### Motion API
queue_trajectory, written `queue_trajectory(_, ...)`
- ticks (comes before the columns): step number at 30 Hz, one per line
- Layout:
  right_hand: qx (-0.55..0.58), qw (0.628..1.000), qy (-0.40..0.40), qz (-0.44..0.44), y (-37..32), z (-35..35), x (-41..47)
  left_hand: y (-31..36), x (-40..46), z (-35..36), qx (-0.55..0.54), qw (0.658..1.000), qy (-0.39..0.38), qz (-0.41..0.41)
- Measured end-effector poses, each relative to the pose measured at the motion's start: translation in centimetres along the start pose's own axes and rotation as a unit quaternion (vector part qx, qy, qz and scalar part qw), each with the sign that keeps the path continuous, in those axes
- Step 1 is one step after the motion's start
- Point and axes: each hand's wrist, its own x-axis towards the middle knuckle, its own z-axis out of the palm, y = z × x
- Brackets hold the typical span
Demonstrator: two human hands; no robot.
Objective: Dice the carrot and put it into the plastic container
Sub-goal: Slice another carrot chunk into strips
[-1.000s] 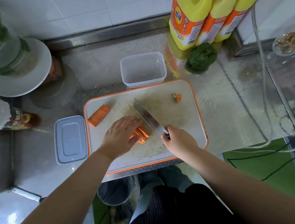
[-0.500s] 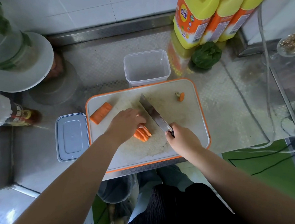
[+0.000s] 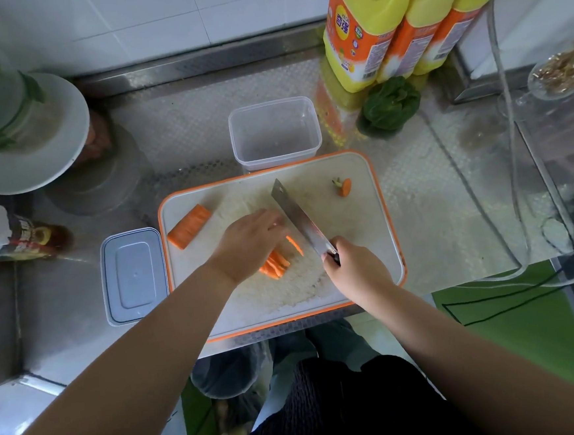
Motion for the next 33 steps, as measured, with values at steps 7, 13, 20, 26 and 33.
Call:
queue_trajectory(7,-0.085,0.995,0.011,-0.059,0.0,0.0,0.0,-0.1,-2.0,3.1,-0.027,0.997,0.073,-0.029)
queue_trajectory(13,-0.086,0.994,0.013,-0.067,-0.6,-0.2,0.3,1.4,-0.9,3.6,-0.025,0.991,0.108,-0.069)
queue_trajectory(20,-0.075,0.995,-0.014,-0.059,-1.1,0.1,0.1,1.8,-1.0,4.8,-0.051,0.988,0.138,-0.044)
queue_trajectory(26,-0.085,0.995,-0.01,-0.052,-1.7,0.1,-0.2,1.8,-0.8,4.8,-0.064,0.984,0.156,-0.049)
queue_trajectory(33,-0.117,0.992,-0.027,-0.023,-2.2,0.4,-0.6,2.2,-0.8,4.7,-0.074,0.979,0.176,-0.068)
